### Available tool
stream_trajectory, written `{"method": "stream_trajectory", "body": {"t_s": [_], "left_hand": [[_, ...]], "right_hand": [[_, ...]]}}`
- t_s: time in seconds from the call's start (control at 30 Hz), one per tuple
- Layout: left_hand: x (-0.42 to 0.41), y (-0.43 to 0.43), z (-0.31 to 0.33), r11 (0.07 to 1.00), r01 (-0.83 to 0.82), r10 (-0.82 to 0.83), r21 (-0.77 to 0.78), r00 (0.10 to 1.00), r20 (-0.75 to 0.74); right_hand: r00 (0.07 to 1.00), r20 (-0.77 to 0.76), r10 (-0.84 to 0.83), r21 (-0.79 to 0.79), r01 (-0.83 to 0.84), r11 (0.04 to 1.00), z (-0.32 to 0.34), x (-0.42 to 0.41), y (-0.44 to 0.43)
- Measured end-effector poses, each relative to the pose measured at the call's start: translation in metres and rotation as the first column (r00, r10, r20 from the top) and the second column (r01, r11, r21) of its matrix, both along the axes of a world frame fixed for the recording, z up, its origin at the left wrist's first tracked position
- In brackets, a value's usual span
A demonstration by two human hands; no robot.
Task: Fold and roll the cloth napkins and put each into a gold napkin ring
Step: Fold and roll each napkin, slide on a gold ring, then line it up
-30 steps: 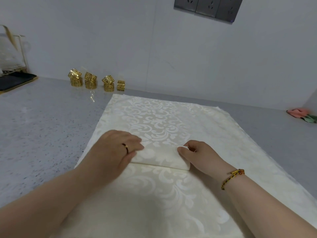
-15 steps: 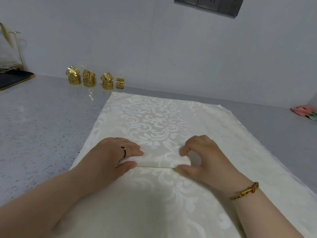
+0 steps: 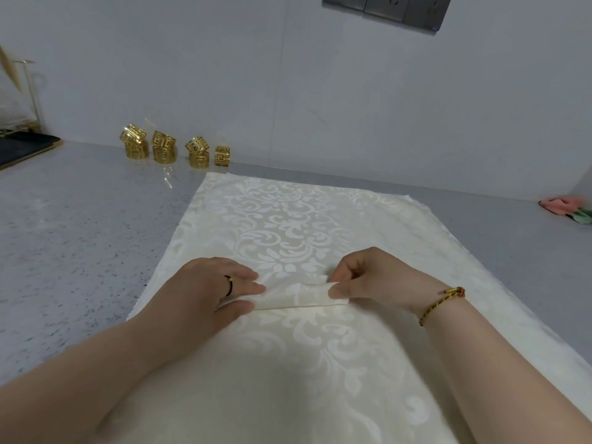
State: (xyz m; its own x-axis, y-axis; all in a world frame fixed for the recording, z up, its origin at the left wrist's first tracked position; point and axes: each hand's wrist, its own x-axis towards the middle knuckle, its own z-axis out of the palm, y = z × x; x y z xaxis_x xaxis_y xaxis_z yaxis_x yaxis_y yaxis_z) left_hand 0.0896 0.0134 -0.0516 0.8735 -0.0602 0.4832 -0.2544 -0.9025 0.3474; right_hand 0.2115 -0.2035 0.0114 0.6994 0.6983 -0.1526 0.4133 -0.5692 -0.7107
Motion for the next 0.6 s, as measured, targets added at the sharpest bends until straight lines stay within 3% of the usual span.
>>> {"method": "stream_trajectory", "body": {"t_s": [0.13, 0.33, 0.4, 0.5, 0.57, 0.6], "left_hand": [[-0.001, 0.0, 0.0, 0.996, 0.025, -0.026, 0.086, 1.0, 0.01], [-0.004, -0.004, 0.005, 0.998, 0.038, -0.038, -0.044, 0.999, -0.012], [-0.003, -0.008, 0.006, 1.0, 0.005, -0.005, 0.004, 1.0, 0.004], [0.007, -0.026, 0.026, 0.975, -0.056, 0.042, 0.216, 0.997, 0.066], [0.015, -0.043, 0.04, 0.961, -0.078, 0.072, 0.264, 0.997, 0.033], [0.022, -0.05, 0.04, 0.967, -0.055, 0.071, 0.25, 0.996, -0.057]], "right_hand": [[0.996, -0.089, -0.021, 0.029, 0.023, 0.999, -0.01, 0.004, -0.002], [0.998, 0.064, -0.021, 0.056, 0.017, 0.998, -0.015, -0.002, -0.003], [0.997, 0.071, -0.007, 0.07, 0.002, 0.998, -0.015, -0.002, -0.003], [0.998, 0.069, 0.007, 0.086, -0.013, 0.996, -0.013, -0.003, -0.004], [0.994, 0.107, 0.018, 0.096, -0.028, 0.995, -0.013, -0.004, -0.005], [0.992, 0.122, 0.021, 0.103, -0.034, 0.994, -0.012, -0.005, -0.005]]}}
